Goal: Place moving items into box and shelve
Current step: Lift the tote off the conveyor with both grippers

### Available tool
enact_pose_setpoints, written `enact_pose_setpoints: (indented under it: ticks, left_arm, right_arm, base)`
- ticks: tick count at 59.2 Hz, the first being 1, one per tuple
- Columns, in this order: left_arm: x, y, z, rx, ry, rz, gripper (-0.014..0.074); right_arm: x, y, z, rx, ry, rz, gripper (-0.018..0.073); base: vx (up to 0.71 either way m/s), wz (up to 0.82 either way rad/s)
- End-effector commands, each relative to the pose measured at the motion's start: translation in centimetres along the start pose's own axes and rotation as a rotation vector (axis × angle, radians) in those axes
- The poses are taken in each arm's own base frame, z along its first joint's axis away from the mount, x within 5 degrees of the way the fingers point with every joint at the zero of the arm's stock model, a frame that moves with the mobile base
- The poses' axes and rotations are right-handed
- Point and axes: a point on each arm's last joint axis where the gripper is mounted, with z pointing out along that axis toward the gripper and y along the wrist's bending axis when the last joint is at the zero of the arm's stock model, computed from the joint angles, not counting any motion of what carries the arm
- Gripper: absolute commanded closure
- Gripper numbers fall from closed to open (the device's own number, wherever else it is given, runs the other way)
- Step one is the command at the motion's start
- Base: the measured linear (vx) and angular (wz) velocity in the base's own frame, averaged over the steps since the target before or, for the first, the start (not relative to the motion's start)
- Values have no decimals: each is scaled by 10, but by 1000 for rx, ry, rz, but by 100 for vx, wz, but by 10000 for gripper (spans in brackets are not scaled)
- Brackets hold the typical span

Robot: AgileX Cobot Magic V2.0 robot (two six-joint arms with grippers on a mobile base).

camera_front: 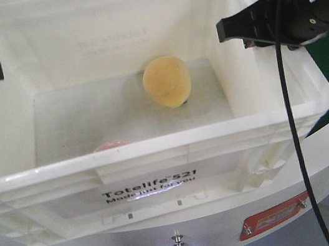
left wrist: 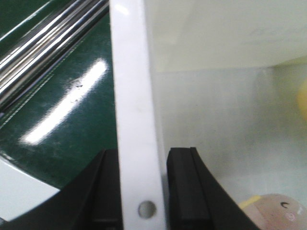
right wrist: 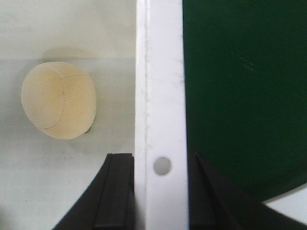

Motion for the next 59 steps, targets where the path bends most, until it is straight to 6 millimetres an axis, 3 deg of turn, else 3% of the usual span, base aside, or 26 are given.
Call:
enact_pose_setpoints:
  ticks: [1, 59]
  left_arm:
    - [-10, -1, -19, 83, -214, 5, 449]
    - [-4, 1, -13, 68, -216, 21, 449]
  right_arm:
    - [-12, -11, -25, 10, -189, -18, 502]
    - [-7, -13, -25, 17, -175, -19, 502]
  base:
    - [0, 0]
    - [0, 0]
